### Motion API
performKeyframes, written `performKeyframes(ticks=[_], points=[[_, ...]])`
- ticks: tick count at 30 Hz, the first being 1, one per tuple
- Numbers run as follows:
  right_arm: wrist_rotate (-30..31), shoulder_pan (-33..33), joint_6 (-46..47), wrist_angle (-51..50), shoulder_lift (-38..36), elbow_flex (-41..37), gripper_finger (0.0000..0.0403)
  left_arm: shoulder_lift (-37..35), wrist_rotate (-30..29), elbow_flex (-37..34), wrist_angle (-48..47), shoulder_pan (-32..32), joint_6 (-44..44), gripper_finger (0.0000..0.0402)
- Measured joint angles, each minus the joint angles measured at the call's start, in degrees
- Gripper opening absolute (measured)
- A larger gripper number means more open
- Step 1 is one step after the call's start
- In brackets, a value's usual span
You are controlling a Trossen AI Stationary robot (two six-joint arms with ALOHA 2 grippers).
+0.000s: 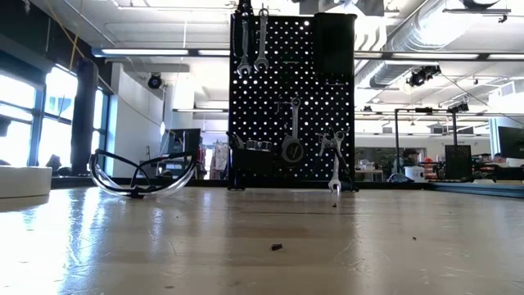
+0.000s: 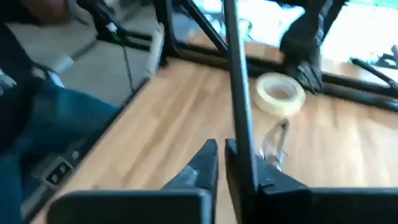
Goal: Hang tools onto peg board
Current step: Put the pick tool into the black bin on the peg board
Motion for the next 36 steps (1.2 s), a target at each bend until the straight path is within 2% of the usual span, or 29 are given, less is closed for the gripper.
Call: performKeyframes(ticks=[7, 11, 16, 20, 27, 33, 34, 36], points=[[11.38, 2.59, 1.56, -12.53, -6.28, 0.04, 0.0118, 0.07, 1.05, 6.35, -6.01, 3.08, -2.48, 0.0013], [15.06, 3.72, 6.04, -21.52, -7.32, 0.04, 0.0149, 1.12, 1.15, 11.41, -8.30, 7.40, -2.66, 0.0012], [15.82, 3.91, 10.93, -29.81, -6.36, 0.04, 0.0155, 5.80, 4.79, 21.80, -13.63, 14.33, -2.83, 0.0012], [15.84, 4.44, 11.88, -31.99, -4.73, -0.02, 0.0155, 12.70, 6.25, 31.68, -19.87, 19.27, -3.10, 0.0012], [15.82, 5.45, 10.83, -29.98, -4.04, -5.53, 0.0156, 25.36, 6.38, 51.94, -34.93, 25.56, -3.34, 0.0012], [15.86, 4.57, 12.31, -27.19, -4.08, -12.31, 0.0156, 32.47, 7.52, 68.27, -44.10, 28.78, -2.99, 0.0012], [15.86, 4.48, 12.30, -26.55, -4.08, -13.15, 0.0156, 33.43, 7.54, 70.31, -45.20, 29.43, -2.60, 0.0012], [15.84, 4.48, 12.30, -25.16, -4.08, -14.43, 0.0156, 32.87, 6.98, 68.78, -43.18, 30.70, -0.85, 0.0012]])
